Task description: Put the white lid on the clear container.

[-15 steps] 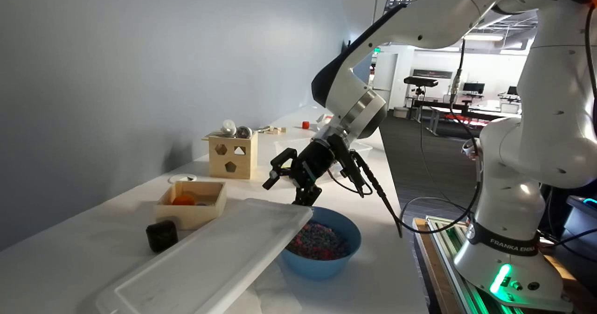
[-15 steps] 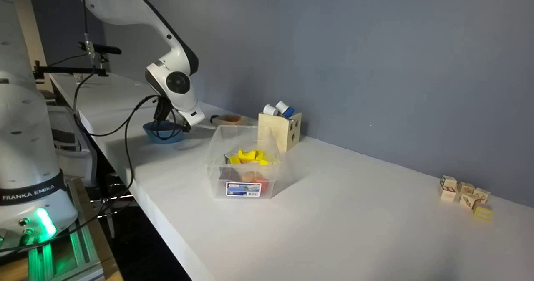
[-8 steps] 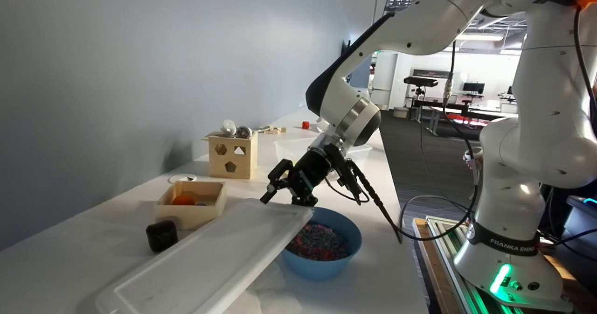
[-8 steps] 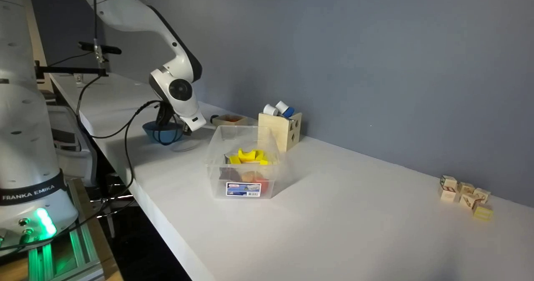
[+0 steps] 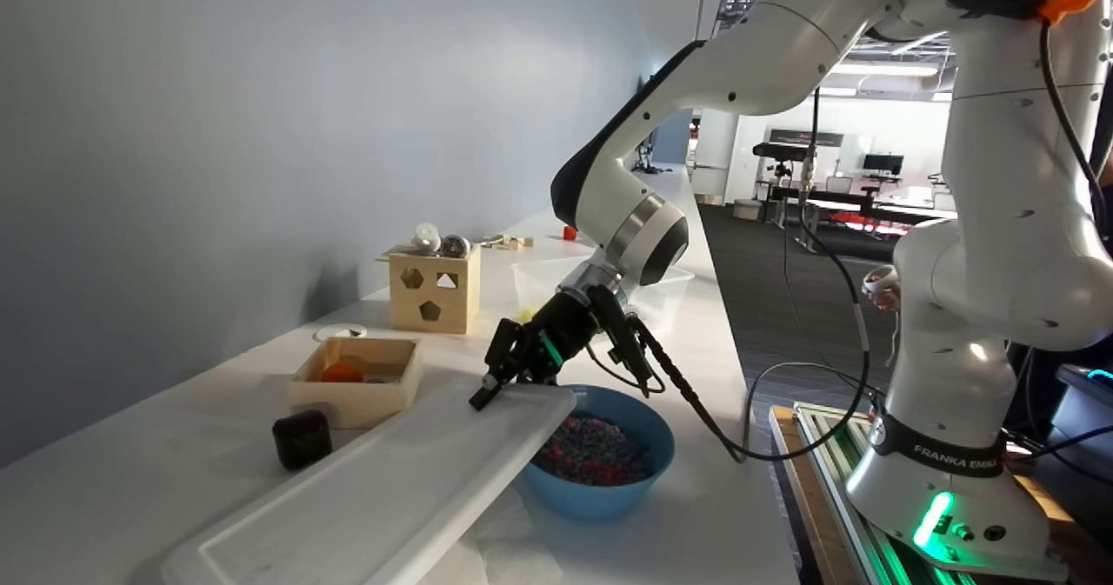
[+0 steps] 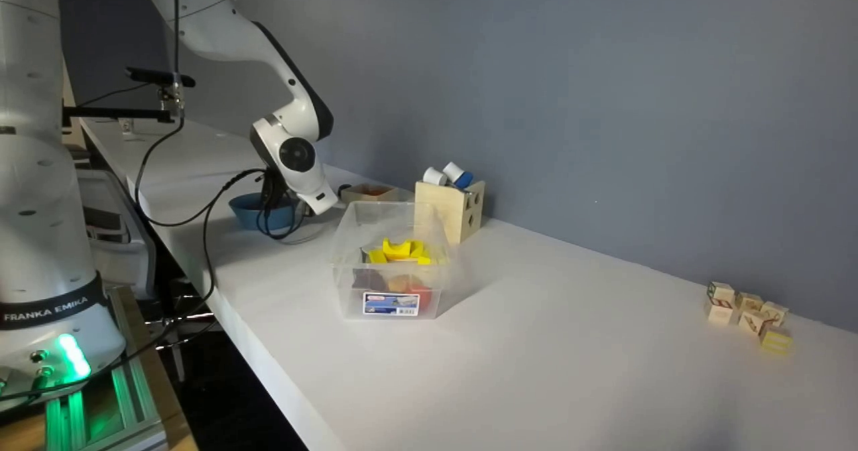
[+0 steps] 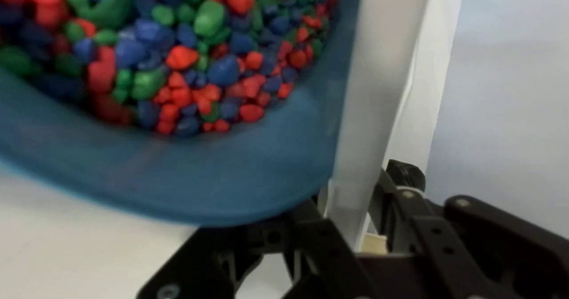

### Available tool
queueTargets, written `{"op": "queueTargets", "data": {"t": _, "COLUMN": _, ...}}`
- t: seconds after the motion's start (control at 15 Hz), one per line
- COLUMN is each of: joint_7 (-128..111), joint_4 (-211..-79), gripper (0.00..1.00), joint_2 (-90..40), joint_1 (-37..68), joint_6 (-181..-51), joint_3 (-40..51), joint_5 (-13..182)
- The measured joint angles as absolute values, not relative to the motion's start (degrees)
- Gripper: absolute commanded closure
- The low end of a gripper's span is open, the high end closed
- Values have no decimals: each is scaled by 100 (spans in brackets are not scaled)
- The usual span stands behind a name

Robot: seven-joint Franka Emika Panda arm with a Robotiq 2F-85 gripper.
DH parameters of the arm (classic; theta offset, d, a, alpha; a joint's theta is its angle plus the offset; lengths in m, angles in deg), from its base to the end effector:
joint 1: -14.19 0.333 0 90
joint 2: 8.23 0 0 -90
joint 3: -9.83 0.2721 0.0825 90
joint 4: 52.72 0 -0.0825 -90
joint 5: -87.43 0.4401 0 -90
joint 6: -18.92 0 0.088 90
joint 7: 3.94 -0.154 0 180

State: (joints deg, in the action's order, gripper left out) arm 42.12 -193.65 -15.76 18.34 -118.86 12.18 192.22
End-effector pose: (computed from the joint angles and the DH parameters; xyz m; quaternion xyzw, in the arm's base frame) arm 0.5093 0.0963 0.1178 -0.8241 0.2998 -0.1065 0.4687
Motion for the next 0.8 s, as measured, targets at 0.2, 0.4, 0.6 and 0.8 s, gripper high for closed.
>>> {"op": "queueTargets", "data": {"t": 0.2, "joint_7": 4229, "joint_4": -19276, "gripper": 99, "joint_2": -1587, "joint_1": 1824, "joint_6": -11641, "joint_3": 1205, "joint_5": 19232}}
{"op": "queueTargets", "data": {"t": 0.4, "joint_7": 4619, "joint_4": -19219, "gripper": 99, "joint_2": -1486, "joint_1": 1792, "joint_6": -11327, "joint_3": 1165, "joint_5": 19518}}
{"op": "queueTargets", "data": {"t": 0.6, "joint_7": 5193, "joint_4": -19217, "gripper": 99, "joint_2": -1253, "joint_1": 1737, "joint_6": -10989, "joint_3": 1095, "joint_5": 19961}}
{"op": "queueTargets", "data": {"t": 0.8, "joint_7": 5427, "joint_4": -19301, "gripper": 99, "joint_2": -931, "joint_1": 1655, "joint_6": -10741, "joint_3": 1037, "joint_5": 20060}}
